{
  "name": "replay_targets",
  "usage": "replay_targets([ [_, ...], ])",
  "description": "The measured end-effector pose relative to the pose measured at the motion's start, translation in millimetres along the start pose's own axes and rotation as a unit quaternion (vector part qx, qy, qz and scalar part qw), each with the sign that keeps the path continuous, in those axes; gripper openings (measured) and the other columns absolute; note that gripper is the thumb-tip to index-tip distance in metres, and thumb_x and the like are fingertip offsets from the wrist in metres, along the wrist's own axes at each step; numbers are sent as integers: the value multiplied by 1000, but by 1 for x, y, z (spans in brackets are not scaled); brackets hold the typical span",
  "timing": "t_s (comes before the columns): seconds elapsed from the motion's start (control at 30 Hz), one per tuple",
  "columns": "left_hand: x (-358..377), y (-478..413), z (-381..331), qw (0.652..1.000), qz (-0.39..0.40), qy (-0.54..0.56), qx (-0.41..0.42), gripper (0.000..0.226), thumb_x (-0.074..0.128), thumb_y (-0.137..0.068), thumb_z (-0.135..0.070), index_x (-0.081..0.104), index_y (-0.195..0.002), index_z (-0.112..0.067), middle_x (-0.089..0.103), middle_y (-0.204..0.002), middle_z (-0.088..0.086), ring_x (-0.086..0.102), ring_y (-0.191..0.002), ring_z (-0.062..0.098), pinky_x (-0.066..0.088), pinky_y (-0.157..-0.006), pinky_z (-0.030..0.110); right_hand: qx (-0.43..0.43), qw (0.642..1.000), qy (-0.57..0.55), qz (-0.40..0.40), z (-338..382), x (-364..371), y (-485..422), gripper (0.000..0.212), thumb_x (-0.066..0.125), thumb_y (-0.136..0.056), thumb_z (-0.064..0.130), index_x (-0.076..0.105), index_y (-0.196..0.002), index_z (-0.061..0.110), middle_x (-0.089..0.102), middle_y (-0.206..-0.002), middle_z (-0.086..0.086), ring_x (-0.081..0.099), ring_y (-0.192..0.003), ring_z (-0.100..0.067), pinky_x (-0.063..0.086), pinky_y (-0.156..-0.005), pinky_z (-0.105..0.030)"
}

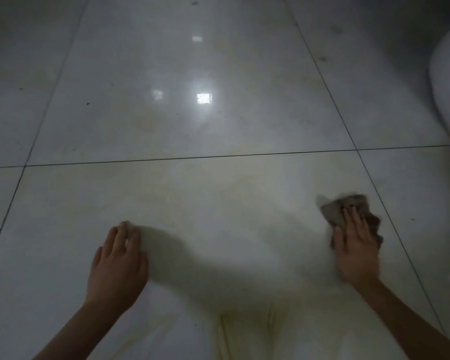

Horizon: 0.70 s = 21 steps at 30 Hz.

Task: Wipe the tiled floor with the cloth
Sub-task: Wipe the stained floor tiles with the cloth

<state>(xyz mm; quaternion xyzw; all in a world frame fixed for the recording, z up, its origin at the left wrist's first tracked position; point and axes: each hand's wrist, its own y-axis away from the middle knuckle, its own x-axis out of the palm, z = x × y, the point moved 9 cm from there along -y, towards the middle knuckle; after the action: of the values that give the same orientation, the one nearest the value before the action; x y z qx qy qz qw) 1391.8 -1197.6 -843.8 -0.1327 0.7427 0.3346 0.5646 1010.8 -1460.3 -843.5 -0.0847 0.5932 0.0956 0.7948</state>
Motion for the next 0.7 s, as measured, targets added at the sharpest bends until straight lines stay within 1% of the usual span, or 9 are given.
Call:
replay_targets([
  [0.07,-6,-4,-5,999,-10,-29,-17,54,34,-97,-32,38,-144,-4,28,-154,18,23,-143,32,27,-112,45,109,993,15,-43,33,9,3,60,28,-95,35,35,-148,9,27,-156,-19,21,-146,-37,23,-111,-53],
  [0.13,-13,-8,-12,998,-20,-53,-33,52,44,-95,-32,46,-135,0,35,-148,22,28,-139,36,30,-110,48,59,997,29,-26,105,29,6,54,24,-101,34,27,-152,19,16,-160,-12,10,-148,-34,15,-114,-49],
  [0.23,-16,-12,-35,997,-22,-61,-32,65,34,-98,-39,23,-149,-1,10,-159,20,7,-148,33,19,-117,46,-175,984,22,6,213,62,36,51,28,-100,38,46,-144,20,34,-155,-7,30,-143,-30,25,-113,-50],
  [0.33,-13,-17,-73,998,-22,-57,23,66,19,-100,-39,-5,-153,-9,-18,-159,12,-11,-148,25,12,-120,43,-449,886,-11,117,252,72,61,45,41,-98,37,57,-135,17,47,-146,-5,44,-135,-26,37,-110,-46],
  [0.4,-10,-21,-96,997,-18,-46,62,63,9,-98,-39,-10,-152,-13,-23,-157,8,-14,-148,22,10,-120,43,-507,853,7,122,216,63,40,44,42,-98,36,56,-135,17,48,-146,-5,46,-134,-26,35,-110,-42],
  [0.5,-4,-28,-117,994,-10,-42,100,72,0,-87,-48,-9,-151,-15,-18,-158,3,-11,-148,18,10,-119,44,-384,920,16,80,107,35,-35,41,49,-98,23,54,-136,8,47,-145,-14,48,-132,-33,35,-109,-43],
  [0.57,-3,-33,-123,992,1,-45,117,79,4,-87,-52,15,-153,-11,7,-161,7,8,-149,23,22,-116,47,-246,968,17,40,30,9,-83,42,53,-95,13,52,-135,1,45,-144,-20,47,-131,-39,36,-108,-48],
  [0.63,-9,-38,-130,988,1,-41,148,77,16,-87,-49,49,-138,-2,42,-148,18,41,-136,35,43,-101,54,-95,995,27,15,-15,-4,-121,47,44,-100,22,41,-143,2,33,-153,-18,35,-140,-34,29,-112,-49],
  [0.7,-15,-41,-133,985,-26,-57,160,65,28,-87,-40,66,-116,3,61,-125,24,62,-110,42,55,-77,56,58,998,35,6,-14,5,-138,53,31,-104,33,25,-152,12,16,-161,-11,15,-148,-27,16,-118,-45],
])
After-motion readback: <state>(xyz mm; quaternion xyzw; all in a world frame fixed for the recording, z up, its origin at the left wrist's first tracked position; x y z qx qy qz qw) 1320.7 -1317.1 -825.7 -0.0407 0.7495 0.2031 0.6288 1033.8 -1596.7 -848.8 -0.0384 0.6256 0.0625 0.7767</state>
